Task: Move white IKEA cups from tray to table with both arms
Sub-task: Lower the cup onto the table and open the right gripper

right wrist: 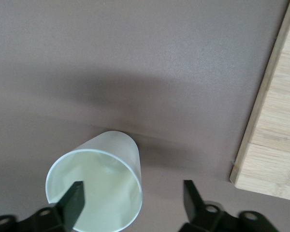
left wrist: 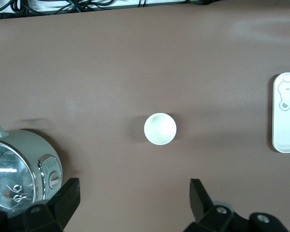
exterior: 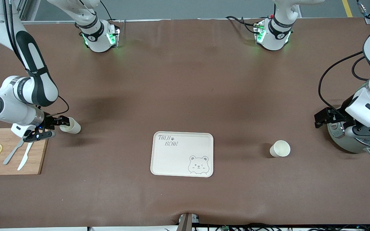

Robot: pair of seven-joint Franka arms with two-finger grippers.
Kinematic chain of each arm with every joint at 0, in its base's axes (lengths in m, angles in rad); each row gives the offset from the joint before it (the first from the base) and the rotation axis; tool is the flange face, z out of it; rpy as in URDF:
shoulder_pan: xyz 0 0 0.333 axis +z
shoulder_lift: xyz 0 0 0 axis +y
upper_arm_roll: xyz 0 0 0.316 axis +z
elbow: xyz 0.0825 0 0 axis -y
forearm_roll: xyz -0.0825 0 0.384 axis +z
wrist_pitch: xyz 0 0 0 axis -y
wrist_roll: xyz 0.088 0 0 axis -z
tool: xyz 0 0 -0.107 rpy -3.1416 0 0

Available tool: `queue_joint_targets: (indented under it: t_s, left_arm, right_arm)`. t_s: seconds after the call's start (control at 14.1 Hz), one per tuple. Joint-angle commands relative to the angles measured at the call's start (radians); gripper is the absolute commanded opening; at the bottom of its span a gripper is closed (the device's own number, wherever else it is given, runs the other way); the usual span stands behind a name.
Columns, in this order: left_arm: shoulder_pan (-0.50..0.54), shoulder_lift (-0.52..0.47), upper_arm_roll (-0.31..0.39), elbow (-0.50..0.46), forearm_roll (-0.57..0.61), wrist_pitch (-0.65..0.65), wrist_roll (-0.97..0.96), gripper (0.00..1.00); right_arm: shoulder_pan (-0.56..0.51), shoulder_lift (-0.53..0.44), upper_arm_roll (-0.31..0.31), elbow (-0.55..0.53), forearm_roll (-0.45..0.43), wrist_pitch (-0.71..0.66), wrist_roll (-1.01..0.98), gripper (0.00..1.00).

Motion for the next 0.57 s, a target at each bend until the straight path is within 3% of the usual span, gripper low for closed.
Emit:
queue_joint_targets:
  t_s: [0.0,0.36,0.5]
  left_arm:
    - [0.006,-0.002,0.002,0.031,-0.008,-0.016,-0.014,1.0]
    - [0.001,-0.001,0.0,0.042,0.002,-0.016,-0.011,1.0]
    - [0.003,-0.002,0.002,0.042,0.004,-0.016,-0.006,1.0]
  right_arm:
    - [-0.019,-0.015,0.016,0.019,-0.02,-0.051,-0.003,1.0]
    - [-0.011,-0.01,0.019,0.143,-0.022,-0.123,-0.003,1.0]
    - [-0.009,0.006,0.021,0.262,-0.02,-0.269,-0.003,1.0]
